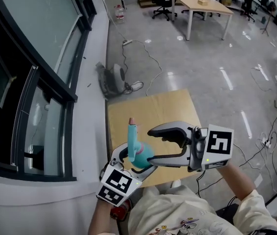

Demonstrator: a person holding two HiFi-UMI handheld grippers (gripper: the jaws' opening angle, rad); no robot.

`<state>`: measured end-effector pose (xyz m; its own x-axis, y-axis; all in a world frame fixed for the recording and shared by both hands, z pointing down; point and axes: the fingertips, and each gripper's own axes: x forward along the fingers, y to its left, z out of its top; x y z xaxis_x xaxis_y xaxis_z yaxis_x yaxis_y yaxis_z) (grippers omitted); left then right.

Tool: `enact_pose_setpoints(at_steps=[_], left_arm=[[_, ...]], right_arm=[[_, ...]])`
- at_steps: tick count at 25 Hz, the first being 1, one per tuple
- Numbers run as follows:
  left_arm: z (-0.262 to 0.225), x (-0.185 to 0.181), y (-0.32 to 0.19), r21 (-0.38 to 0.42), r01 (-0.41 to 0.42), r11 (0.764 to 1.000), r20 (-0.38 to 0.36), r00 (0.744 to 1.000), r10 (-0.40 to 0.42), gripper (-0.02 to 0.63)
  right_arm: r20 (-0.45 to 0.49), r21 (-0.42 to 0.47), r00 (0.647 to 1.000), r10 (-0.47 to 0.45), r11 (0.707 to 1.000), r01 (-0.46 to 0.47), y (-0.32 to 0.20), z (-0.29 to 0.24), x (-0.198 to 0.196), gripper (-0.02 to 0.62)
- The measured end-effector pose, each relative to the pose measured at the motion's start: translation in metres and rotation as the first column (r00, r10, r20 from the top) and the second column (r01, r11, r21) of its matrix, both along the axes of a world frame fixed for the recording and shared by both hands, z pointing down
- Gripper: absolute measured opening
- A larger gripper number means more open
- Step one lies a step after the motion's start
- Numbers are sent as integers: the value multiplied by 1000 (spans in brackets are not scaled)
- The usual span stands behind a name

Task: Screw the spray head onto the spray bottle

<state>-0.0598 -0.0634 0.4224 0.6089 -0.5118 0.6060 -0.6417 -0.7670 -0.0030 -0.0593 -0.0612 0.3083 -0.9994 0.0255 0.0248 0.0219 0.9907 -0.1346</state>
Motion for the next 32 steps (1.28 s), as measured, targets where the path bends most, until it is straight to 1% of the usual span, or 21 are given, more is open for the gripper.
enact_pose_setpoints(at_steps=[1,3,5,6,7,8,10,12,14,16,17,19,21,22,23,24,25,27,29,31,32], left_arm=[[-4,3,7,1,-74,997,-10,997,74,419],[-9,7,23,-1,-211,978,-15,977,210,419],[-11,8,36,-11,-318,948,-8,948,318,419],[-12,6,41,-15,-365,931,-5,931,365,419],[-12,5,46,-17,-410,912,-5,912,410,419],[-11,5,50,-20,-451,892,-9,893,451,419],[-9,7,59,-32,-519,854,-19,855,519,419],[-5,12,70,-58,-565,823,-16,825,565,419],[-1,14,78,-83,-594,800,3,803,596,419],[2,16,83,-99,-614,783,14,786,618,419],[2,17,84,-103,-623,776,14,779,627,419],[2,19,86,-110,-632,767,9,771,636,419],[-1,20,88,-118,-630,767,-3,773,634,419],[-2,21,89,-122,-630,767,-10,774,633,419],[-4,22,90,-125,-631,766,-17,773,634,419],[-5,23,91,-128,-632,764,-21,772,635,419],[-5,24,91,-131,-632,764,-21,772,635,419],[-3,25,92,-140,-627,767,-28,776,630,419],[-2,23,94,-147,-622,769,-59,782,621,419],[-6,23,97,-150,-633,759,-114,774,623,419],[-11,25,100,-150,-647,747,-155,762,629,419]], right_arm=[[-5,5,999,-50,999,50,0,-2,5,256],[-15,27,993,-114,993,114,-2,-10,17,276],[-4,41,986,-167,985,167,-4,-22,25,298],[11,40,978,-210,977,209,-2,-29,25,307],[25,34,963,-269,963,268,2,-35,23,310],[34,24,940,-339,941,339,7,-38,19,311],[39,-5,877,-478,878,479,22,-38,8,310],[45,-27,818,-574,817,575,36,-35,-1,310],[51,-26,759,-649,759,651,50,-33,-4,308],[41,-26,700,-712,700,714,62,-31,-2,308],[28,-29,678,-734,678,735,65,-29,-1,308],[-8,-34,648,-762,648,761,69,-24,-1,307],[-34,-37,620,-784,621,783,73,-21,-1,304],[-40,-39,609,-793,610,792,75,-20,-1,297],[-43,-38,603,-797,604,796,77,-19,-1,270],[-44,-34,603,-797,604,796,78,-18,0,169],[-44,-28,604,-796,605,796,77,-17,0,133],[-38,-19,606,-794,607,794,76,-15,0,130],[-28,-11,616,-787,616,788,76,-13,0,129],[-11,-4,614,-789,614,789,75,-14,2,127],[5,0,605,-796,605,796,75,-17,5,127]])
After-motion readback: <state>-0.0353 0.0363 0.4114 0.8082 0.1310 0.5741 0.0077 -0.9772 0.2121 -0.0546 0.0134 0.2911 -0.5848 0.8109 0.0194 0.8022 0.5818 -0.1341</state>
